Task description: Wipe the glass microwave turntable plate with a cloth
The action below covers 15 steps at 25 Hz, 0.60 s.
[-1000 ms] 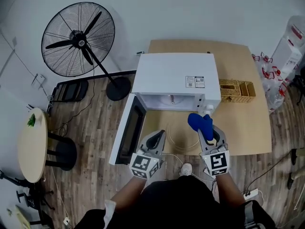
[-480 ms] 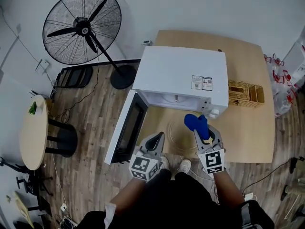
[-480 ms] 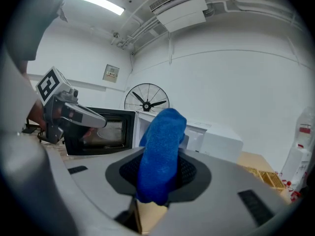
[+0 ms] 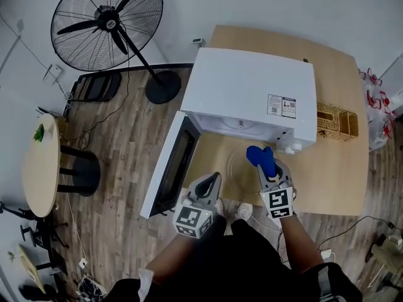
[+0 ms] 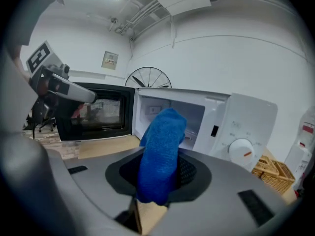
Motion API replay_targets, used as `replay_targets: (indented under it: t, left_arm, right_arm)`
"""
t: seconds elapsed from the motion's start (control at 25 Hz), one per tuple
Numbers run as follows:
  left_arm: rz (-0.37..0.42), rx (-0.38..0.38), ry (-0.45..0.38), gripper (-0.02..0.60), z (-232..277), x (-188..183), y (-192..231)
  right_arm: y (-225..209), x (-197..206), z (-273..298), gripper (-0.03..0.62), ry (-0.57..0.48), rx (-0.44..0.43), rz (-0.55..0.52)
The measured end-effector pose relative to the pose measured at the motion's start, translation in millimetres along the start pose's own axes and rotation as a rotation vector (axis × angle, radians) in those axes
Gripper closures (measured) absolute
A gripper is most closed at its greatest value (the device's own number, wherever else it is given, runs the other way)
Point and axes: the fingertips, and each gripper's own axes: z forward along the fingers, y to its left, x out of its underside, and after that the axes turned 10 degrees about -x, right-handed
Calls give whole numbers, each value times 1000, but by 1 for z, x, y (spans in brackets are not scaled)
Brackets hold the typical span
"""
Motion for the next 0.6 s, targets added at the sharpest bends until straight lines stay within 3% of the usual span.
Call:
replay_targets:
  t: [0.6]
  left_arm:
    - [-27,-27,45,580,3,24,20]
  right_arm:
    - [47,53,81,488,204,-204,-41]
